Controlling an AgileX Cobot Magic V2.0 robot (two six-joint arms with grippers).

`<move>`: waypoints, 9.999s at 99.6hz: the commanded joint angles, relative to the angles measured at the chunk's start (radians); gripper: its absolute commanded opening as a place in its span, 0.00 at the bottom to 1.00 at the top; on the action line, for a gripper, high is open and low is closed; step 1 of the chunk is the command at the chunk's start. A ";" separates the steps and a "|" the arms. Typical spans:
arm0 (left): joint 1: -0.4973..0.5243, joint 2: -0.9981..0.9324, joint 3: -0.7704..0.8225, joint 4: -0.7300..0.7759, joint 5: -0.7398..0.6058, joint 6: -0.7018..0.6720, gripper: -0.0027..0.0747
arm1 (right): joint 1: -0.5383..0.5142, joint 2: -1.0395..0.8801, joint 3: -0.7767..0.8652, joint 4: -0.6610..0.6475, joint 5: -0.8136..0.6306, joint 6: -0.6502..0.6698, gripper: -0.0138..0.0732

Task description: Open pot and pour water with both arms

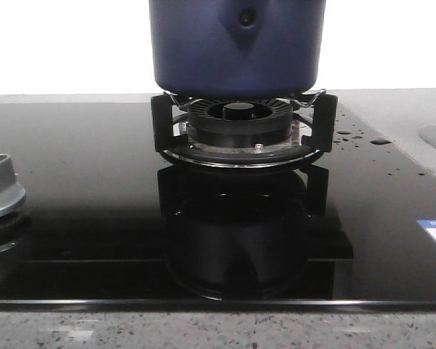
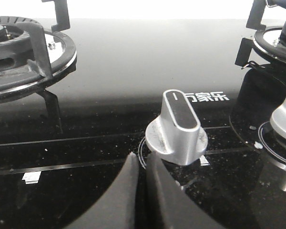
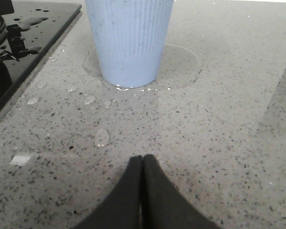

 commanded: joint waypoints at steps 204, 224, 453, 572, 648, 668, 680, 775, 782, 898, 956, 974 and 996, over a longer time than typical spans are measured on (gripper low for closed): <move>0.000 -0.030 -0.008 -0.659 -0.751 -0.035 0.01 | -0.005 0.171 -0.272 0.421 -0.162 0.008 0.08; 0.000 -0.030 -0.008 -0.661 -0.741 -0.035 0.01 | -0.005 0.227 -0.273 0.421 -0.195 0.008 0.08; -0.053 1.658 -1.450 -1.522 0.777 1.681 0.73 | 0.015 0.572 -0.962 0.830 0.465 -0.737 0.91; -0.160 1.793 -1.481 -1.701 0.701 1.749 0.42 | 0.015 0.498 -0.937 0.768 0.358 -0.737 0.91; -0.050 1.472 -1.481 -1.799 0.814 1.729 0.34 | -0.029 0.498 -0.550 0.577 -0.117 -0.706 0.91; -0.050 1.422 -1.481 -1.794 0.836 1.698 0.34 | -0.047 0.498 -0.530 0.578 -0.094 -0.706 0.91; -0.050 1.404 -1.481 -1.787 0.845 1.691 0.34 | -0.047 0.498 -0.524 0.578 -0.109 -0.697 0.90; -0.052 1.380 -1.481 -1.776 0.851 1.682 0.34 | -0.043 0.627 -0.313 0.676 -0.523 -0.612 0.90; -0.052 1.380 -1.481 -1.776 0.851 1.682 0.34 | -0.043 0.656 -0.315 0.676 -0.528 -0.599 0.90; -0.052 1.380 -1.481 -1.750 0.828 1.682 0.34 | 0.056 1.090 -0.344 0.524 -0.959 -0.393 0.90; -0.032 1.373 -1.481 -1.749 0.828 1.666 0.35 | 0.056 1.211 -0.386 0.396 -1.060 -0.313 0.52; 0.014 1.346 -1.481 -1.710 0.832 1.639 0.35 | 0.056 1.176 -0.414 0.368 -1.058 -0.309 0.37; 0.068 1.289 -1.481 -1.686 0.832 1.587 0.35 | 0.061 1.076 -0.571 0.180 -0.911 -0.308 0.37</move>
